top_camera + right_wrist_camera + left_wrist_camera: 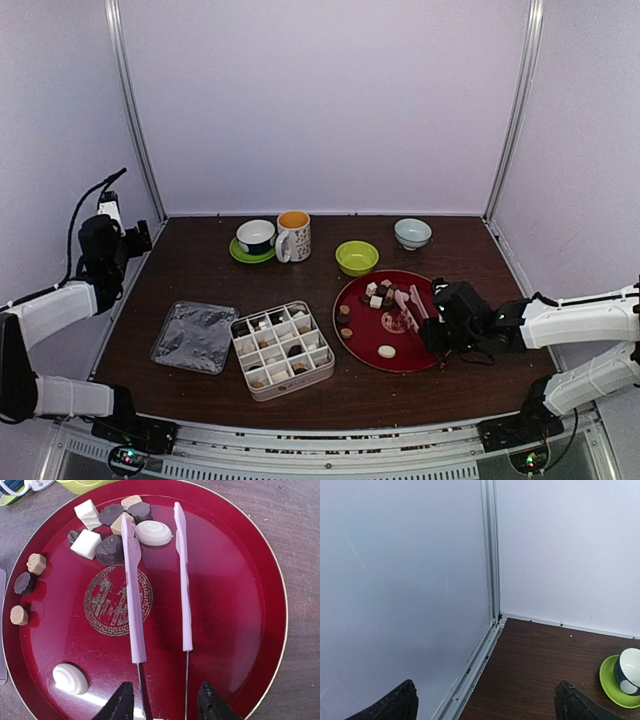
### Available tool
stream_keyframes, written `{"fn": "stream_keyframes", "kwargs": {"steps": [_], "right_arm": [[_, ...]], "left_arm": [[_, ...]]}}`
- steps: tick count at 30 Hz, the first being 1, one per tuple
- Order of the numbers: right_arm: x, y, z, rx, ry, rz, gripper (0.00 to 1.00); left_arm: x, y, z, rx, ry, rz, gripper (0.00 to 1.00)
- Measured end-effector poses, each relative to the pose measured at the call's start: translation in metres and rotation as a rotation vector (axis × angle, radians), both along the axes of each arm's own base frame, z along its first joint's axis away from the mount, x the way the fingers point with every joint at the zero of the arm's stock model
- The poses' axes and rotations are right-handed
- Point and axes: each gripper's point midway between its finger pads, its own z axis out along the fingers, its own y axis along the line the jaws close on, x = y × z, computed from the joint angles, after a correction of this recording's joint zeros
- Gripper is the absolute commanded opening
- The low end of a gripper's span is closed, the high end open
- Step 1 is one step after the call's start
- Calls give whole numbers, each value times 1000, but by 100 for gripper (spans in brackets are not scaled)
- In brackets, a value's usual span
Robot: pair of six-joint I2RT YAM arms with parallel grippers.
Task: Pack the chocolate
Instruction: Place the clamp on the plate.
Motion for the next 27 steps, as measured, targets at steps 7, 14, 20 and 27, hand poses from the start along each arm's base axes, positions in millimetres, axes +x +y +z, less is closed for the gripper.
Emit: {"fn": "stream_keyframes", "kwargs": {"steps": [7,14,20,27], "right_arm": [[1,2,4,-10,3,40,57],[11,33,36,29,-9,172,62],[16,59,55,67,-23,274,63],[29,86,58,59,-8,356,60]], "left_arm": [[-22,-16,-15,-165,75,-65,98],[-35,-53,-58,-375,318,-200,98],[-69,-99,-98,-456,548,-303,96],[-95,-105,-134,-441,728,-239,68]]}}
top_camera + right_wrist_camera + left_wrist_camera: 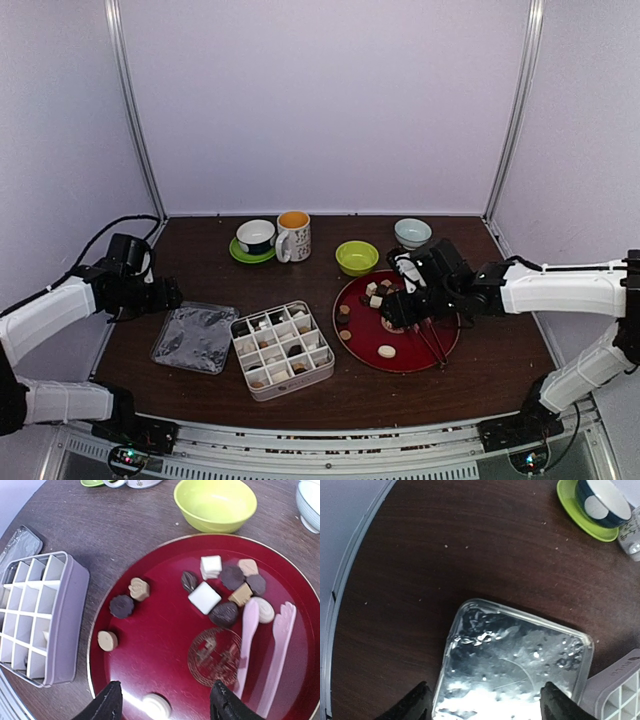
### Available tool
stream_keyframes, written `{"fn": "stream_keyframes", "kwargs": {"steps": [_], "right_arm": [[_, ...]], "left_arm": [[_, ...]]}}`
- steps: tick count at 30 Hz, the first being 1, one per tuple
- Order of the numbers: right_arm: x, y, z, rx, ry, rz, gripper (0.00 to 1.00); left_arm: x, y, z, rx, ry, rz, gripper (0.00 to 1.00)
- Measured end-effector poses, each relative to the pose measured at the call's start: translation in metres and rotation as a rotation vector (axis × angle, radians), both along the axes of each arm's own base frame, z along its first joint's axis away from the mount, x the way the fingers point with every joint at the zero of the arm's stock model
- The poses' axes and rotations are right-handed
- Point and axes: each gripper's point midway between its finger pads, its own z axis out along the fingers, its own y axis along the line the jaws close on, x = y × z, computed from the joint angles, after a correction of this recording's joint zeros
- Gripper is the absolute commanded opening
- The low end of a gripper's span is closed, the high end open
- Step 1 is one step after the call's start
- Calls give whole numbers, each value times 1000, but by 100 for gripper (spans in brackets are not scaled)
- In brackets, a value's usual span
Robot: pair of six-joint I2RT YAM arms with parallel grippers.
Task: Pack the chocolate
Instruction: Place the clamp on the plate, then pick up the box lid from the corner of the board.
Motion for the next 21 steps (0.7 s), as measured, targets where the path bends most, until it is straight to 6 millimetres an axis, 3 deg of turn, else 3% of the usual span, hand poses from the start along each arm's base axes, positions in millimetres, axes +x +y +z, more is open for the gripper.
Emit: {"fn": "stream_keyframes", "kwargs": {"steps": [4,14,18,21], "right_arm": [[4,12,1,24,4,30,60],[0,25,8,115,5,59,60],[-2,23,4,123,11,54,60],[-6,19,-2,117,21,51,60]], "left_arm": [[-5,10,-14,56,58,32,59],[-26,28,-69,99,244,79,53],[-26,32,-73,81,255,96,49],[-23,35,-75,60,253,113,37]]}}
